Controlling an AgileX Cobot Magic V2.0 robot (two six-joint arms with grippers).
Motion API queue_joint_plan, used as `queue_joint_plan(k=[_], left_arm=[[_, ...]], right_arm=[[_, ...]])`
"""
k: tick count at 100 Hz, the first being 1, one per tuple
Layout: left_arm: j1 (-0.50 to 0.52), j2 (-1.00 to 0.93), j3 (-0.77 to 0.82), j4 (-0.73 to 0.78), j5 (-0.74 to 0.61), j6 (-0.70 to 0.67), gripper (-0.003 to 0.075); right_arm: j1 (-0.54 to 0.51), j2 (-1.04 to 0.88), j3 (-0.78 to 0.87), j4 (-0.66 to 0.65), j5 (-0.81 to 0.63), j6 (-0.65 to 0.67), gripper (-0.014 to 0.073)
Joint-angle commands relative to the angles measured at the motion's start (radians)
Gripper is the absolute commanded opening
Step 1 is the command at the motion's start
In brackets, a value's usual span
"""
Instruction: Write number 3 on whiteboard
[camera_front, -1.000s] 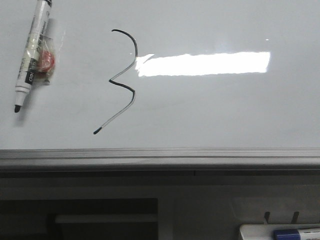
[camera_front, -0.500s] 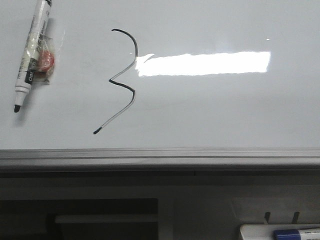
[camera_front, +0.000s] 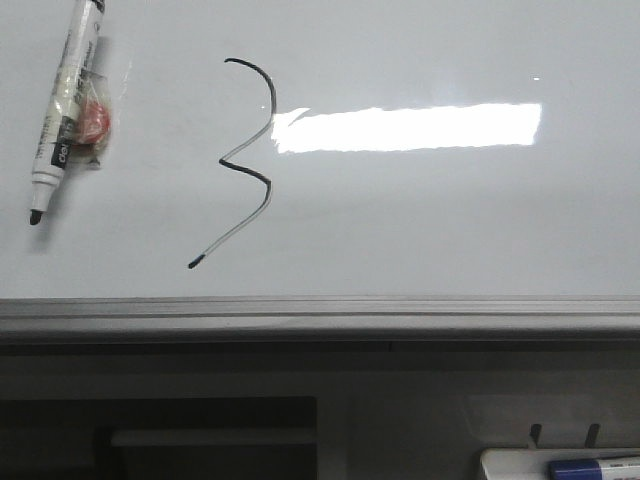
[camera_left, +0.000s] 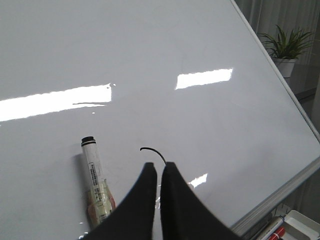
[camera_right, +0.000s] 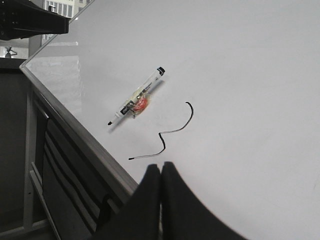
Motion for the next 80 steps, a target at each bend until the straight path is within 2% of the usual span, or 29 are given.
queue_joint_plan(k=[1,13,31,57,80], left_arm=[[0.021,0.008,-0.014,0.005,-0.071,0.0,-0.002],[0.104,-0.01,0.015,0.034,-0.072,0.0,-0.002],[0.289,-0.07,0.087,0.087,-0.073,0.0,-0.002],[0.535,-0.216,0.21,0.087,-0.073,0.0,-0.002],[0.678,-0.297,0.303,0.087,-0.072,-0.017,-0.002]], right_arm=[[-0.005,0.008,-0.027,0.006,-0.081,0.001,-0.0047],[-0.005,0.008,-0.027,0.006,-0.081,0.001,-0.0047],[-0.005,0.008,-0.027,0.006,-0.081,0.001,-0.0047],[-0.005,0.008,-0.027,0.006,-0.081,0.001,-0.0047],[-0.005,0.008,-0.027,0.006,-0.081,0.001,-0.0047]])
